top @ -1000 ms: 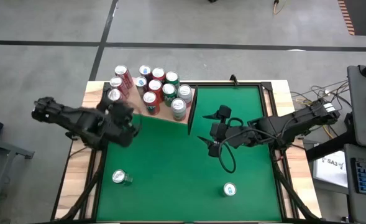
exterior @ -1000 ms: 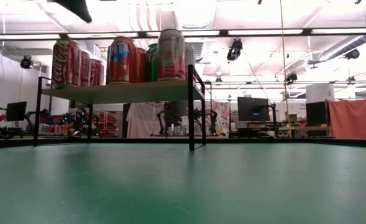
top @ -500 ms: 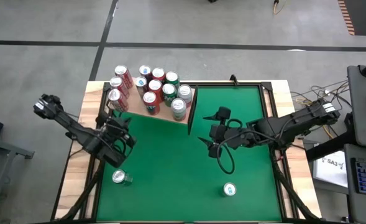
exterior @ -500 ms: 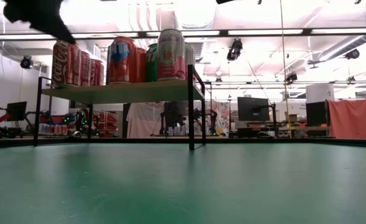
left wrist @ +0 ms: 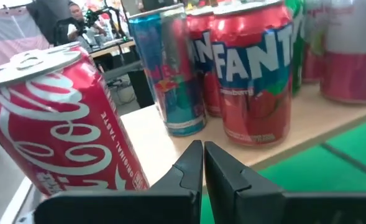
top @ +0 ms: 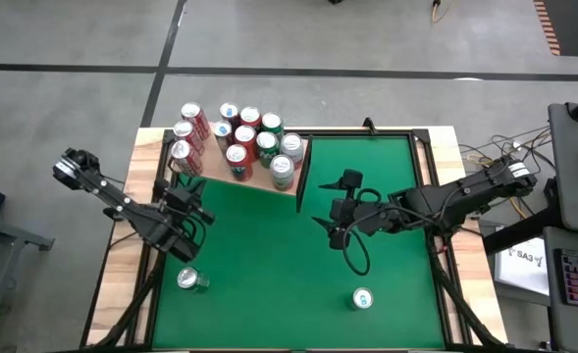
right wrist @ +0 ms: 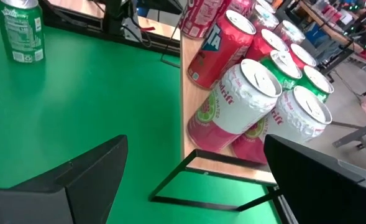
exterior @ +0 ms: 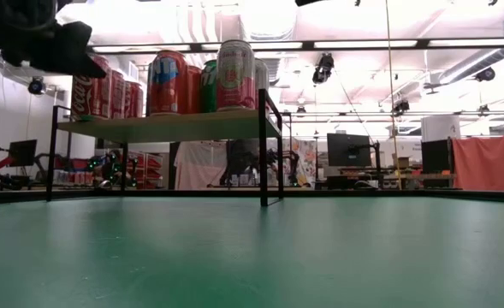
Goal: Place canned beverage on shelf
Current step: Put the red/black soda can on the shelf aligned with the other red/black soda can
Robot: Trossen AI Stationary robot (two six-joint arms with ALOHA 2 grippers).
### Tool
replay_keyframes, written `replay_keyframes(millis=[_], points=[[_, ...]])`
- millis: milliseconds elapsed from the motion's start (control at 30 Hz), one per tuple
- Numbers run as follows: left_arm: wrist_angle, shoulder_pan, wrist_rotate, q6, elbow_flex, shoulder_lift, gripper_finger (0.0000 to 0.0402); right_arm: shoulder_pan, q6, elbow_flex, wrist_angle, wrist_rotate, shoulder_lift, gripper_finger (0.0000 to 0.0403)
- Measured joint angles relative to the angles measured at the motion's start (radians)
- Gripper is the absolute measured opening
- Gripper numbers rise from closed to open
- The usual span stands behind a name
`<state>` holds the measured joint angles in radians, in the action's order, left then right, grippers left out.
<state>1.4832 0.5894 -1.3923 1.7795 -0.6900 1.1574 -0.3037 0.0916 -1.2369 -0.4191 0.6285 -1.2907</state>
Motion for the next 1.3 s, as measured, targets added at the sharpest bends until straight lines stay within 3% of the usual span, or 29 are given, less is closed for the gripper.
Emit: replay_keyframes(millis=[233,700,1300], points=[[-0.081,-0.046,-0.096,0.066,0.031,0.000,0.0000,0.010,0.021,0.003,0.015,0.000,0.000,0.0368],[-0.094,-0.225,-0.090,0.047,0.030,0.000,0.0000,0.021,0.017,0.011,0.013,0.000,0.000,0.0368],[-0.050,-0.244,0.048,0.037,0.031,-0.005,0.0000,0.021,0.025,0.011,0.012,0.000,0.000,0.0368]])
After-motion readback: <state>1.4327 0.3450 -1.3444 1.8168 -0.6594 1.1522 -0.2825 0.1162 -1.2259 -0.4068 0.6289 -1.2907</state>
